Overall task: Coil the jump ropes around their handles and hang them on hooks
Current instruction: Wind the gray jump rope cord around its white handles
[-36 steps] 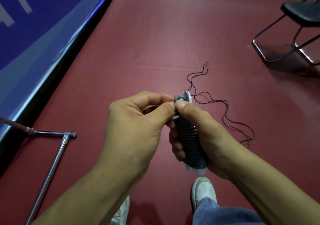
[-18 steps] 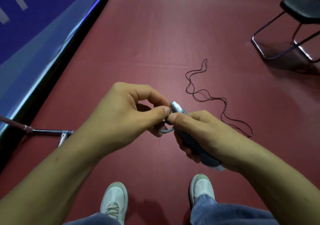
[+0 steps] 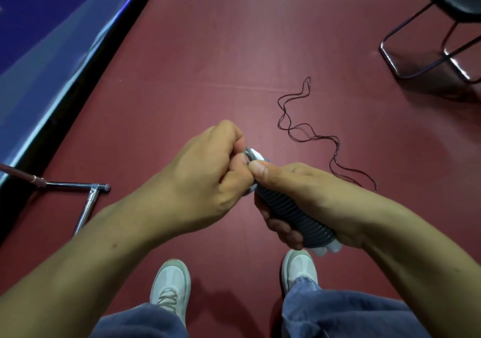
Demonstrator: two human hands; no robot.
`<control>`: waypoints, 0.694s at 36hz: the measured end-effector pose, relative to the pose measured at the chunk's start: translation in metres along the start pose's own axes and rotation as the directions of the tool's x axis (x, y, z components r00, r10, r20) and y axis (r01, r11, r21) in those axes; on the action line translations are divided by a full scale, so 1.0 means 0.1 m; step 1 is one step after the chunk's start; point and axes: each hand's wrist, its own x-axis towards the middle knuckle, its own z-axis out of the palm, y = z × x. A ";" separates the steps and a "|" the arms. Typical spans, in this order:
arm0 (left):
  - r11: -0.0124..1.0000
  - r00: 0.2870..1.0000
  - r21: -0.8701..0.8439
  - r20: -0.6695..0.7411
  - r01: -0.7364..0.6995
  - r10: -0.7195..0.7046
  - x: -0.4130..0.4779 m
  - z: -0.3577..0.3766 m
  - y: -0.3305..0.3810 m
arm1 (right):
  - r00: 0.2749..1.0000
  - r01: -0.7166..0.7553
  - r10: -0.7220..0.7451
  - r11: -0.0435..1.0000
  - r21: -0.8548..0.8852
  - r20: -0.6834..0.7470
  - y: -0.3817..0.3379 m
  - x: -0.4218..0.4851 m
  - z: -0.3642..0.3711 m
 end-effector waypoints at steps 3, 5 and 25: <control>1.000 0.992 0.000 -0.125 -0.006 0.005 0.00 0.00 -0.01 | 1.000 -0.004 0.003 0.998 0.058 0.017 0.02 0.01 0.04; 1.000 0.981 -0.028 -0.192 -0.004 -0.002 0.00 0.00 0.01 | 1.000 0.004 -0.005 0.997 0.078 0.011 0.01 0.01 0.07; 0.866 0.940 -0.462 -0.172 0.189 -0.296 0.07 0.05 0.07 | 0.982 0.066 -0.054 0.996 0.059 -0.183 0.01 0.15 0.19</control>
